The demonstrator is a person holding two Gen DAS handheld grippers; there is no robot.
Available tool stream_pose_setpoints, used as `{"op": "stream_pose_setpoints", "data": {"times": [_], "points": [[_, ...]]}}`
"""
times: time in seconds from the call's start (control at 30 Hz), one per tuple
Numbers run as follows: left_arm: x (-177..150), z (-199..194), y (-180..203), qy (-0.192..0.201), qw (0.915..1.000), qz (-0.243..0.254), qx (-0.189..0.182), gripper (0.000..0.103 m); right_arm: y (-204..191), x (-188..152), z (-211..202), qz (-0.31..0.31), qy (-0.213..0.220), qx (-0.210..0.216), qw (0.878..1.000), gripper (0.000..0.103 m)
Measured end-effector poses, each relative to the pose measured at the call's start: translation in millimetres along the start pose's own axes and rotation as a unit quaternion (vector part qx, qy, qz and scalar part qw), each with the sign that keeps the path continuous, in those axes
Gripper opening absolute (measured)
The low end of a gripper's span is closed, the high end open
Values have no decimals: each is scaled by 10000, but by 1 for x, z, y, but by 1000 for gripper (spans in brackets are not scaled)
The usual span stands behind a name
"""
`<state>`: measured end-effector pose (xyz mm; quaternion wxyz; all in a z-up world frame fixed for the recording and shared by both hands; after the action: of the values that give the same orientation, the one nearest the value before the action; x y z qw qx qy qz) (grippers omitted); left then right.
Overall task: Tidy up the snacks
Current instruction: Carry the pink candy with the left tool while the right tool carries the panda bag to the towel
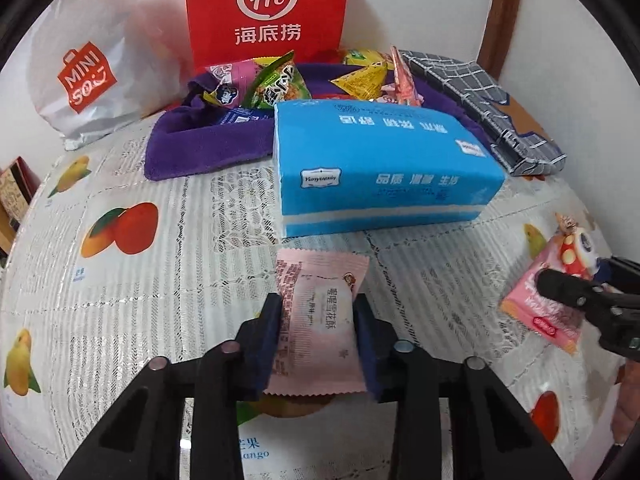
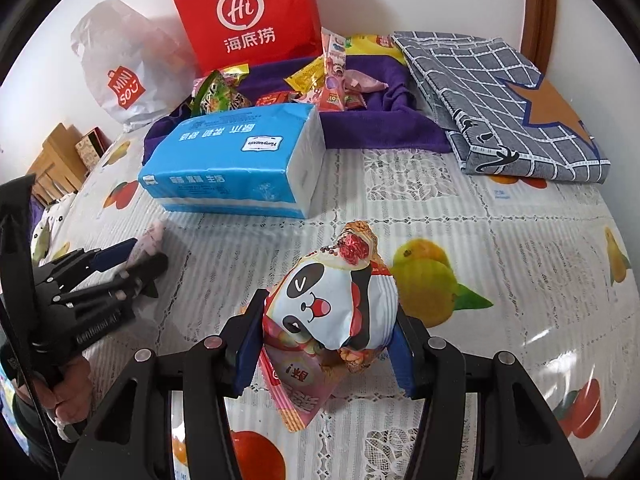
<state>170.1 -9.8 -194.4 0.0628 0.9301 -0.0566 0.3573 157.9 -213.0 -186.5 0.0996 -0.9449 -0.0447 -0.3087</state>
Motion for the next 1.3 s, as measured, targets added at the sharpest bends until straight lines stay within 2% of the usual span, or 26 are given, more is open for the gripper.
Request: {"op": "stream_pose_setpoints", "data": {"times": [0.33, 0.8, 1.3], "points": [[6, -13, -8, -17, 9987, -399, -326, 32, -3, 3, -5, -15, 91, -7, 10000, 55], [36, -43, -5, 278, 9987, -325, -281, 32, -10, 33, -22, -96, 415, -11, 9991, 54], [90, -62, -10, 544, 9980, -274, -197, 32, -21, 87, -38, -311, 914, -99, 9953, 54]]}}
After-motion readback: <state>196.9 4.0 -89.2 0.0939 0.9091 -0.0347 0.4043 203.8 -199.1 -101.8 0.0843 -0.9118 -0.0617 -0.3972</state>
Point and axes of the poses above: each gripper's, at about its wrist camera, not at the fingertips, and z roughly the way its jaws point, y to its right, x to its top, the point moved 3 cm from there along z, roughly the way its jaws point, and after that the axes turned 9 degrees about y, right-handed, at the moved point
